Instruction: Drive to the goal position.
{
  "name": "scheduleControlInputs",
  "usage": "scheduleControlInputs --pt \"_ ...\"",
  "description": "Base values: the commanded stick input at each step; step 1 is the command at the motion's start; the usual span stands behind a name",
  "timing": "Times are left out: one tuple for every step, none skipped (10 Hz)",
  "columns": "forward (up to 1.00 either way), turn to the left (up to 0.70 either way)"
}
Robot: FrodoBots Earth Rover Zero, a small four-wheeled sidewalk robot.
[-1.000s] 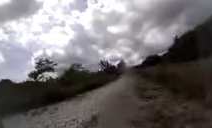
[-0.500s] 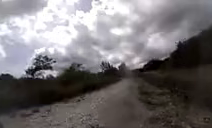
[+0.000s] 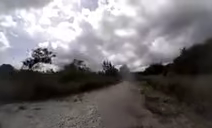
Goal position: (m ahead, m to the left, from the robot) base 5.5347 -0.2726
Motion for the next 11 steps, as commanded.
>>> scheduleControlInputs --pt "0.63 0.02" --pt "0.63 0.08" --pt "0.63 0.16" --pt "0.63 0.16" --pt "0.63 0.16" --pt "0.63 0.16" --pt "0.63 0.16" --pt "0.63 0.08" --pt "0.63 0.01" --pt "0.63 0.01" --pt "0.64 0.01"
